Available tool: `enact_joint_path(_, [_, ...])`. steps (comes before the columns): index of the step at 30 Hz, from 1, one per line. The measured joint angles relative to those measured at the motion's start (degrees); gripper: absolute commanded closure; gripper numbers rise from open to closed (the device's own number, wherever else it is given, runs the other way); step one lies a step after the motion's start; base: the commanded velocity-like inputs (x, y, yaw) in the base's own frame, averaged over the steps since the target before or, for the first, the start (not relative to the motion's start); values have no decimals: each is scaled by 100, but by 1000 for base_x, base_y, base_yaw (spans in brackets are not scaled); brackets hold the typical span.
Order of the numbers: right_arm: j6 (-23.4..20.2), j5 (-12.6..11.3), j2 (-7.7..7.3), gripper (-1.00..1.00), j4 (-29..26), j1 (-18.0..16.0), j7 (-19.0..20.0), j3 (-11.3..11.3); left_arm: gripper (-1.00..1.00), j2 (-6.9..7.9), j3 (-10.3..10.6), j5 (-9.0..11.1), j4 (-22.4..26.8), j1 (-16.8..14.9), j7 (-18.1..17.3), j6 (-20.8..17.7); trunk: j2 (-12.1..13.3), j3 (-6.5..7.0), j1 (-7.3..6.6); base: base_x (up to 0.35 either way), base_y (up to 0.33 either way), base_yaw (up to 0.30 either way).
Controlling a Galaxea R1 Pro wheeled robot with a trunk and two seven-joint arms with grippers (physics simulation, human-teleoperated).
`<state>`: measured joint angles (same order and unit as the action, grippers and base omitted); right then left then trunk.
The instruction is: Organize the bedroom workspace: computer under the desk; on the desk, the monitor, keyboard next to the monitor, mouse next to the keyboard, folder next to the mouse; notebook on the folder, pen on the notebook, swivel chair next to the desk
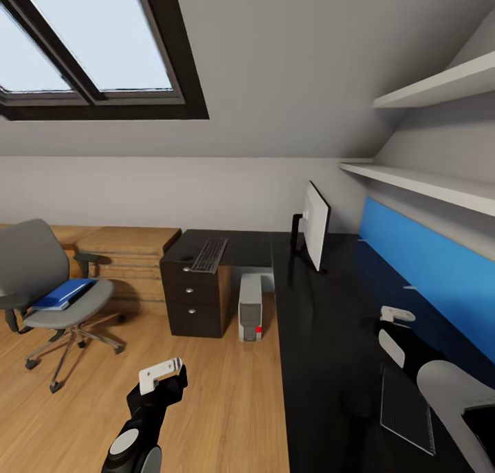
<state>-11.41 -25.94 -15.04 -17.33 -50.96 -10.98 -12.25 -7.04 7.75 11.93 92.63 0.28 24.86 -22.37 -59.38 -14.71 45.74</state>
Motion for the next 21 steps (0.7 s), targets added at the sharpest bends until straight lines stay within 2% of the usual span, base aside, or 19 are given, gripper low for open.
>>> enact_joint_path(12, [-7,1,7,-100,103,-1,19,11,-100,-7,-8,8,8,0,-1,-8,1,0,2,47,-8,0])
enact_joint_path(21, [-80,2,-8,-100,120,0,28,17,-100,-19,-6,9,9,0,1,-9,-359,-161,200,3,-1,0])
